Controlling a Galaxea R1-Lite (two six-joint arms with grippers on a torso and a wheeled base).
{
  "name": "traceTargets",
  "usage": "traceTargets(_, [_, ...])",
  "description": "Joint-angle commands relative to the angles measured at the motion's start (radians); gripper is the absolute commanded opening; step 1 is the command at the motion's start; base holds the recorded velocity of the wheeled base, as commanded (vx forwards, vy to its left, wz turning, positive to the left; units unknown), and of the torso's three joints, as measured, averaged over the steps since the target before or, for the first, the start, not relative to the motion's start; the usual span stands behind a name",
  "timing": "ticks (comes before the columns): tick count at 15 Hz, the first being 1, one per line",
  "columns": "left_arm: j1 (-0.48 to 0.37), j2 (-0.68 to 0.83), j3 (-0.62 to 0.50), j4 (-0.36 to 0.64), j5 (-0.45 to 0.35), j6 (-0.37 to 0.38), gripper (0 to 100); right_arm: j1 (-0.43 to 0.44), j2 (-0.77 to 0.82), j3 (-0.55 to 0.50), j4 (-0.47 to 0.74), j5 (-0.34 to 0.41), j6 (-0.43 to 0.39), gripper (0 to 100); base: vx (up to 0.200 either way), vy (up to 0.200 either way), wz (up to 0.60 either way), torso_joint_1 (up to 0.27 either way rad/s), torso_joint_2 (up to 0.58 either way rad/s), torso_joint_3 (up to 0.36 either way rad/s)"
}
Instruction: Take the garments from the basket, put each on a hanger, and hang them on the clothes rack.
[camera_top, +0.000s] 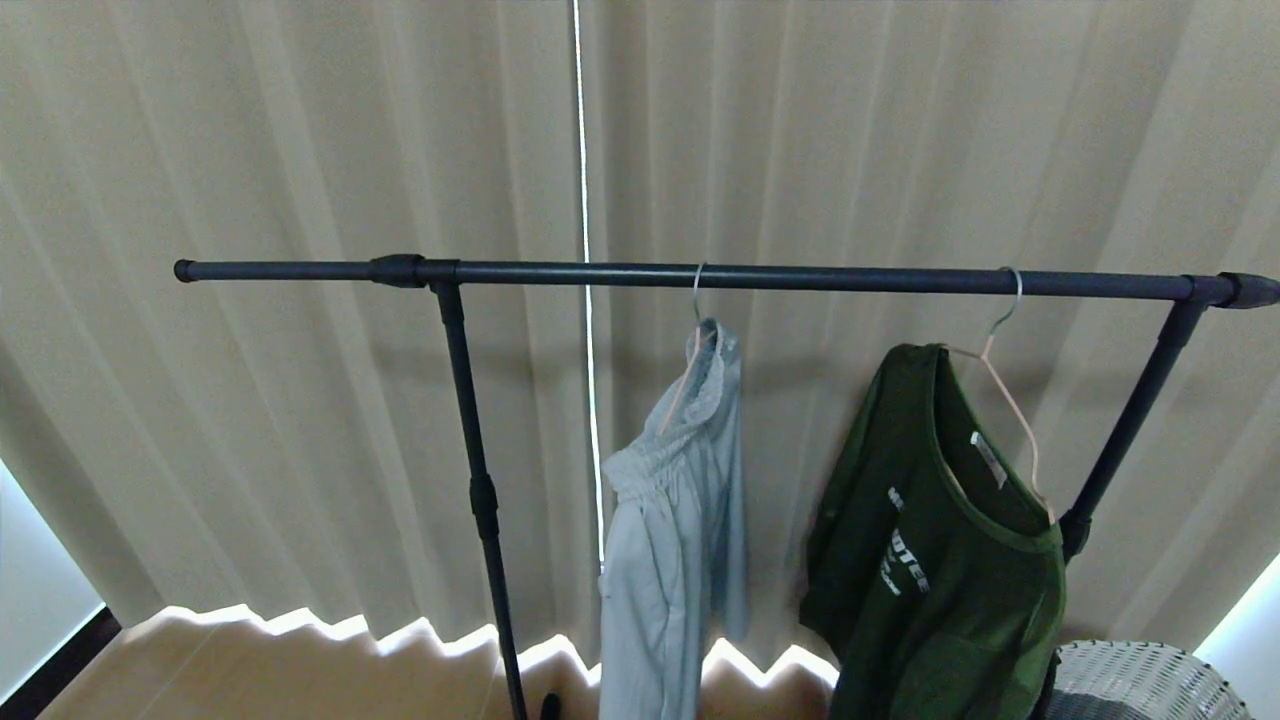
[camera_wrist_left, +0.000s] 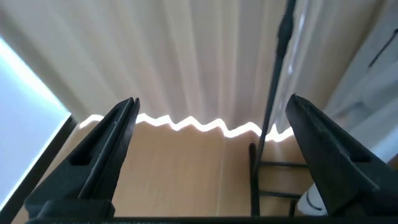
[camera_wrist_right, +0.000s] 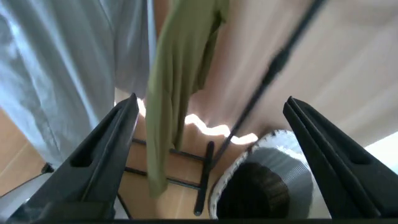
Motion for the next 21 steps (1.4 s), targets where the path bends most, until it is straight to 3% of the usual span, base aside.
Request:
traceTargets(1, [0.059,-0.212,0.017,0.09,0.003,-0.004,100,-0.017,-0.322,-0.06,0.179,-0.018,0.002,100,0.0,0.0,0.0,0.0,0.0,0.0])
traceTargets(3, [0.174,-0.251,0.052,0.183,0.003,-0.013,100,-0.056,-0.357,-0.026,0.211,-0.073,0.002,100,0.0,0.0,0.0,0.0,0.0,0.0])
traceTargets(7, [0.162,-0.26,0.075,0.154,-0.008,-0.067,100,-0.068,-0.405,0.042,0.209,-0.135,0.012,100,0.0,0.0,0.0,0.0,0.0,0.0])
traceTargets(11, [0.136,-0.318,0.249,-0.249,-0.06,-0.064,100,-0.068,-0.405,0.055,0.192,-0.142,0.066,100,0.0,0.0,0.0,0.0,0.0,0.0])
traceTargets(12, [0.136,-0.318,0.249,-0.288,-0.087,-0.058,100,-0.068,-0.405,0.065,0.175,-0.142,0.072,100,0.0,0.0,0.0,0.0,0.0,0.0])
traceTargets(13, [0.136,-0.318,0.249,-0.309,-0.173,-0.049,100,-0.068,-0.405,0.114,0.082,-0.141,0.078,100,0.0,0.0,0.0,0.0,0.0,0.0])
traceTargets(16, [0.136,-0.318,0.249,-0.294,-0.258,-0.064,100,-0.068,-0.405,0.266,-0.259,-0.127,0.072,100,0.0,0.0,0.0,0.0,0.0,0.0])
traceTargets(18, [0.136,-0.318,0.249,-0.28,-0.294,-0.063,100,-0.068,-0.405,0.266,-0.249,-0.125,0.081,100,0.0,0.0,0.0,0.0,0.0,0.0])
traceTargets(21, [0.136,-0.317,0.249,-0.259,-0.288,-0.038,100,-0.068,-0.405,0.266,-0.219,-0.118,0.109,100,0.0,0.0,0.0,0.0,0.0,0.0])
